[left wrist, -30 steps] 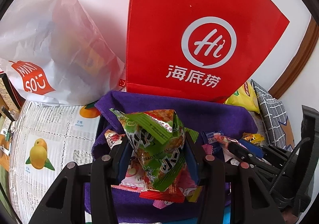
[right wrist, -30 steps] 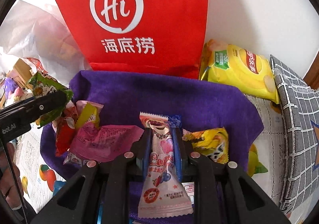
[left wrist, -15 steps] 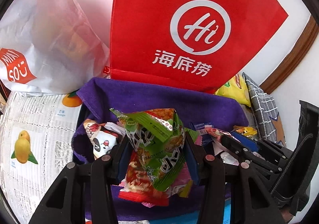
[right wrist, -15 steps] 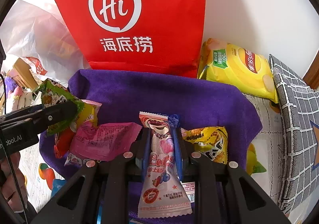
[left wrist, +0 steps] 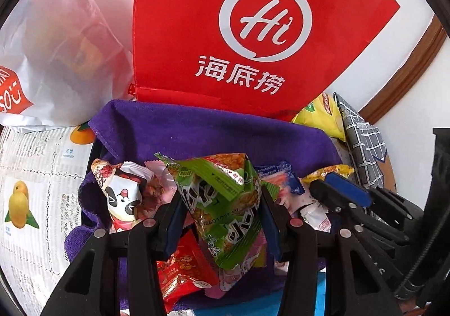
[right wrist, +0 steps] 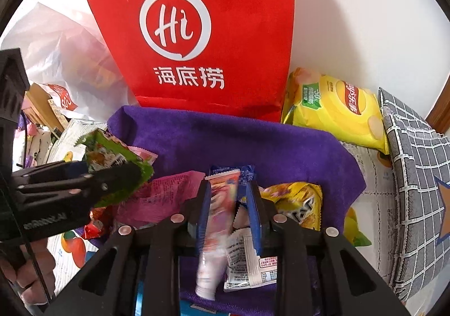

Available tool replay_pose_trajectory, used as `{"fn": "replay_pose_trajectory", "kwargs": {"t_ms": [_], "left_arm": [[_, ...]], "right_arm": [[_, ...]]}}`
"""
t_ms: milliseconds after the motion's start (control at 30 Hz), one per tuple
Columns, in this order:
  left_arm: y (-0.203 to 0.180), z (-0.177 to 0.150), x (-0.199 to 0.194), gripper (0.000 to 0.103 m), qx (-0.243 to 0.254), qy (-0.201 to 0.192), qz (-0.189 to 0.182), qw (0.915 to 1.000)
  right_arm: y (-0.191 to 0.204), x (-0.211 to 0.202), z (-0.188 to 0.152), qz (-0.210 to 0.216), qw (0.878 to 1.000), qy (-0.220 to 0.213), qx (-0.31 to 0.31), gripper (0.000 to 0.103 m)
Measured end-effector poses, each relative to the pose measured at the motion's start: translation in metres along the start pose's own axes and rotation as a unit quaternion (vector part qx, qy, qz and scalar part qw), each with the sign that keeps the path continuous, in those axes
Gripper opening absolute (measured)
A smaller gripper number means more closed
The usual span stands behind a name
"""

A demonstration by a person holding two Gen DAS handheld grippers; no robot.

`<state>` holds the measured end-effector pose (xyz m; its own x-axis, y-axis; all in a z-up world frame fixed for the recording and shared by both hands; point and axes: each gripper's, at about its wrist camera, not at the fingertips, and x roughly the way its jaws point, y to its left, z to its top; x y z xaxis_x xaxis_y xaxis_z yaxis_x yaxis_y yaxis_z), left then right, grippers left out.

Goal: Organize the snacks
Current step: 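Open the right tool to drop the candy stick while the left releases the green packet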

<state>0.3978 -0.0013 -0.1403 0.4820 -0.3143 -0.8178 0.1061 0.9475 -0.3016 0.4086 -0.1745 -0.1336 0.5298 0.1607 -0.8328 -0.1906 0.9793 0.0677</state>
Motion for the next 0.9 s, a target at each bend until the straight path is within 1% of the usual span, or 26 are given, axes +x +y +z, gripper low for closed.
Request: {"fn": "replay_pose_trajectory", "kwargs": {"t_ms": [200,333,400,433,467,567,800,900], "left_arm": [[-0.001,0.001,0.001,0.047,0.001,0.003,-0.001,1.0000],[-0.004,0.002,-0.001,0.059,0.007,-0.004,0.009,0.9999],[-0.006,0.002,-0.005,0.066,0.013,-0.012,0.014,0.9998],[-0.006,0.003,-0.008,0.072,0.014,-0.014,0.014,0.9997],[-0.007,0.003,-0.010,0.075,0.016,-0.018,0.015,0.9996],[-0.009,0.004,-0.017,0.080,0.020,-0.025,0.024,0.9992],[-0.016,0.005,-0.034,0.081,0.035,-0.039,0.058,0.9969],[-0.020,0.004,-0.042,0.081,0.043,-0.040,0.060,0.9964]], "right_arm": [[0.001,-0.007,0.001,0.003,1.000,-0.011,0.001,0.026],[0.001,-0.013,0.002,0.001,1.000,-0.020,0.003,0.027],[0.000,-0.017,0.003,0.000,1.000,-0.025,0.007,0.027],[-0.001,-0.020,0.003,-0.001,1.000,-0.027,0.010,0.027],[-0.002,-0.023,0.004,-0.002,0.999,-0.031,0.013,0.027],[-0.003,-0.029,0.006,-0.009,0.999,-0.037,0.017,0.031],[0.003,-0.050,0.005,-0.023,0.998,-0.058,0.014,0.039],[0.009,-0.059,0.003,-0.028,0.998,-0.054,0.013,0.039]]}}
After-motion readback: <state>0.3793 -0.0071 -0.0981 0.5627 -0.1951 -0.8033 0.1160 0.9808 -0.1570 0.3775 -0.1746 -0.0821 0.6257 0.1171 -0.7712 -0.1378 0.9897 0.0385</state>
